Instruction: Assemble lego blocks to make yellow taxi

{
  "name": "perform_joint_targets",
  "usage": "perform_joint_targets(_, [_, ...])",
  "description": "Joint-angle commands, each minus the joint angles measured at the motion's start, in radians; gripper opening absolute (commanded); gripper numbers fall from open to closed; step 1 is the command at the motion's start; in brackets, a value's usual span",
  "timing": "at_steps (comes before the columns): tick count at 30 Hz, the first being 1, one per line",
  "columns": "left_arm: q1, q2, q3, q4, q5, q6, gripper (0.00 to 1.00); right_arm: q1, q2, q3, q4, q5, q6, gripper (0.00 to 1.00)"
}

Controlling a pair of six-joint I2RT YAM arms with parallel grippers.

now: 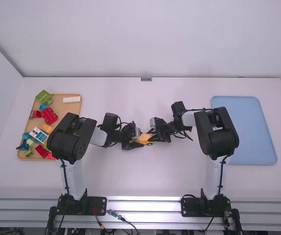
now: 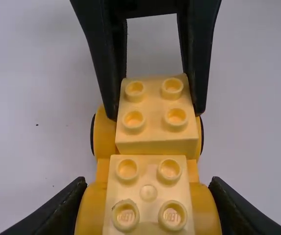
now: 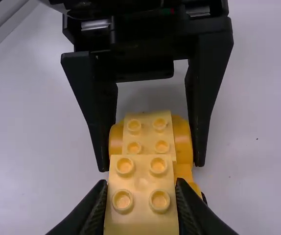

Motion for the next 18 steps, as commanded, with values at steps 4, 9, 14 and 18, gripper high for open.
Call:
perform_joint_targets(4, [-0.024,0.05,-0.051,0.014,-0.155,0.029,0.02,0.014,0.019,-0.009,0.005,0.037,-0.008,0.04])
perform_joint_targets(9, [-0.024,0.05,-0.06,0.028,-0.155,0.029,0.02,0.022,0.019,-0.033,0.05,0.04,-0.014,0.06])
perform_joint_targets(14, [-0.024,0.05,-0.055,0.017,-0.155,0.029,0.02,0.022,0.019,-0.103,0.208,0.042,0.06,0.06])
perform_joint_targets(18, [-0.019,0.05,-0.042,-0.012,-0.155,0.029,0.02,0.02,0.019,-0.12,0.241,0.043,0.08,0.06])
